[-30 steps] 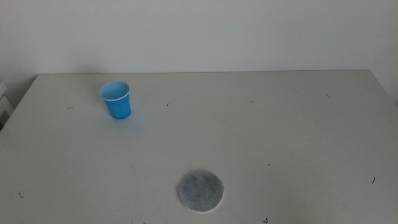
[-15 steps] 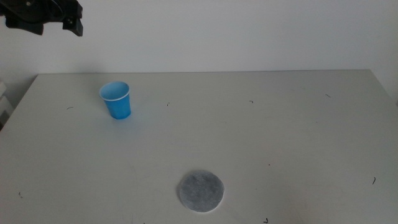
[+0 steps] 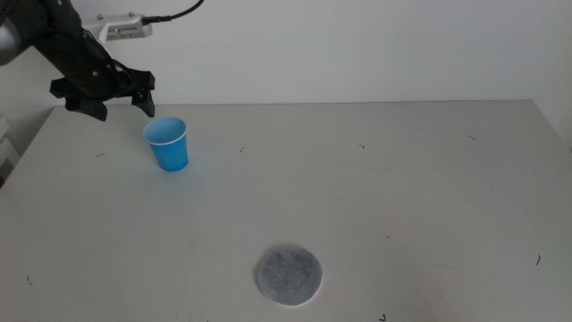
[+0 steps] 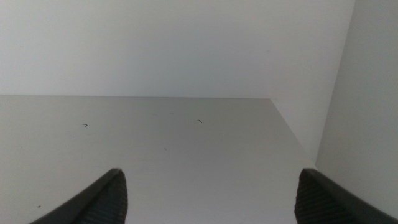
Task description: Place an empty cup on a cup mat.
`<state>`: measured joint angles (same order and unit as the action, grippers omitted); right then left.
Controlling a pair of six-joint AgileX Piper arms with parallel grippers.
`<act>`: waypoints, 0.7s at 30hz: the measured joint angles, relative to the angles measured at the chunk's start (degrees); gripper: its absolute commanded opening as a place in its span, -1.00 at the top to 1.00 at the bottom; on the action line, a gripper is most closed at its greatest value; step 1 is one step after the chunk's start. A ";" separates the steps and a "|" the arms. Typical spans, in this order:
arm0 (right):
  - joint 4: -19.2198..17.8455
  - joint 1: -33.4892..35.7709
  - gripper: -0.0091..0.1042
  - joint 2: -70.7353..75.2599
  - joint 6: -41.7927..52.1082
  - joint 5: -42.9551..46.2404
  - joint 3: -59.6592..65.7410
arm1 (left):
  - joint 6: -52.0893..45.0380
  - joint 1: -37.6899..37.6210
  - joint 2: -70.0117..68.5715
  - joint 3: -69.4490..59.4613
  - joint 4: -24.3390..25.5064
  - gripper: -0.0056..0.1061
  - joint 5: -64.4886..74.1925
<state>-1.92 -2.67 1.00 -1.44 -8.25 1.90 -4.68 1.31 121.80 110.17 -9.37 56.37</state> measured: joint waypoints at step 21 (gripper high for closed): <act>0.00 0.00 -0.82 0.00 0.00 0.00 0.00 | 0.19 -0.55 7.56 0.00 -2.76 0.75 -1.69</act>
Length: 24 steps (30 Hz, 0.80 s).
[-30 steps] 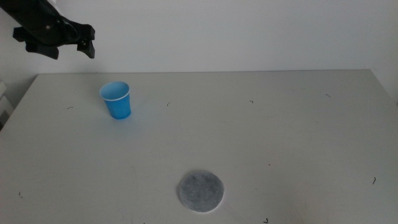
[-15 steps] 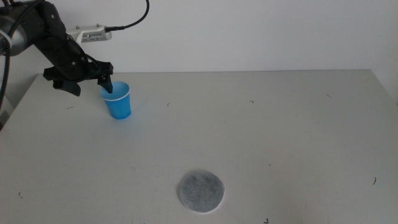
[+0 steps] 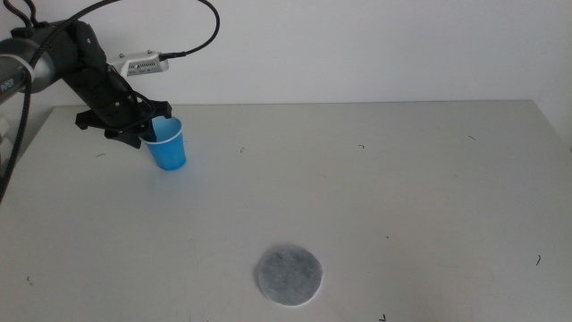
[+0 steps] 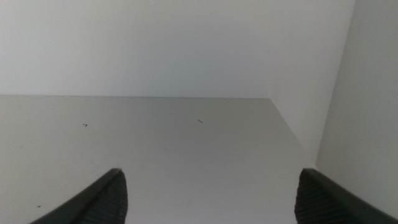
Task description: Place an empty cup on a cup mat.
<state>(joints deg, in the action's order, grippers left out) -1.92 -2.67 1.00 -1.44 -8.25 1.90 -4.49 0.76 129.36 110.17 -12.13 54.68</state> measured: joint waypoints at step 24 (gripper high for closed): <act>0.00 0.00 -0.82 0.00 0.00 0.00 0.00 | 1.17 -2.85 -22.06 0.06 0.97 0.90 9.25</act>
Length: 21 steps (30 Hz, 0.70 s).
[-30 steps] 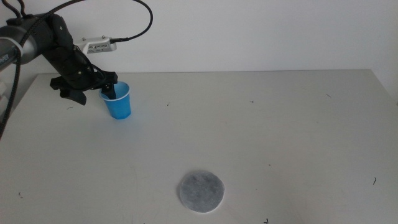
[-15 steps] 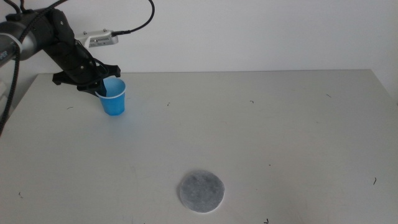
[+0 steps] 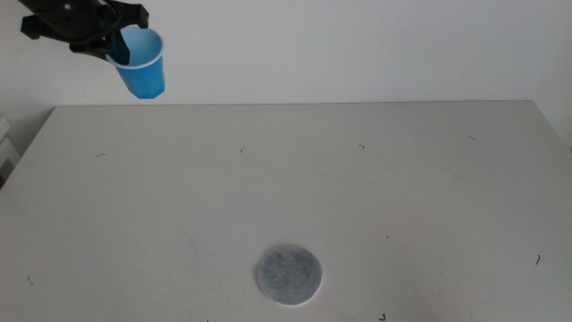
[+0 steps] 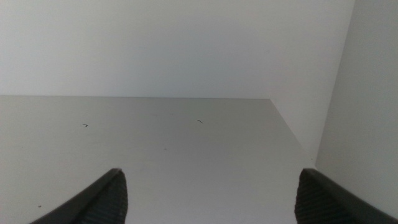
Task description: Place an empty cup on a cup mat.
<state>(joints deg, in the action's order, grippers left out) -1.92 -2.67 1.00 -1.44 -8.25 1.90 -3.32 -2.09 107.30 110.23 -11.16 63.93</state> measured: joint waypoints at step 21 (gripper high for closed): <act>0.00 0.00 -0.82 0.00 0.00 0.00 0.00 | 2.60 -22.06 -9.79 0.00 2.57 0.90 8.01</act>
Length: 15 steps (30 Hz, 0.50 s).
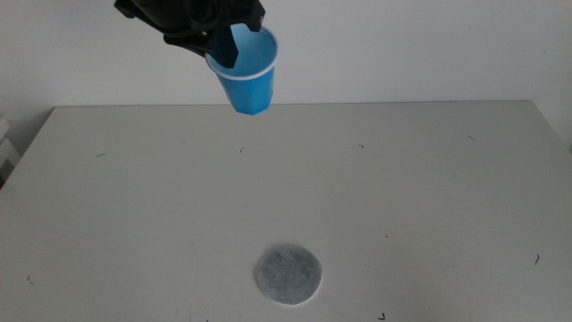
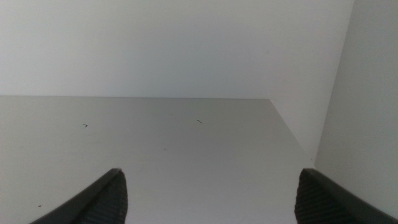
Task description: Place an empty cup on a cup mat.
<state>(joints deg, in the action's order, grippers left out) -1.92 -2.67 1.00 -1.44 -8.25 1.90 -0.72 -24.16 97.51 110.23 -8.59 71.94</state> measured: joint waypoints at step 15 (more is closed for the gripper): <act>0.00 0.00 -0.82 0.00 0.00 0.00 0.00 | 0.00 -10.35 5.15 -4.60 1.26 0.90 -0.39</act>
<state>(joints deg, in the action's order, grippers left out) -1.92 -2.67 1.00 -1.44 -8.25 1.90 -0.72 -34.50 102.66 105.62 -7.33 71.55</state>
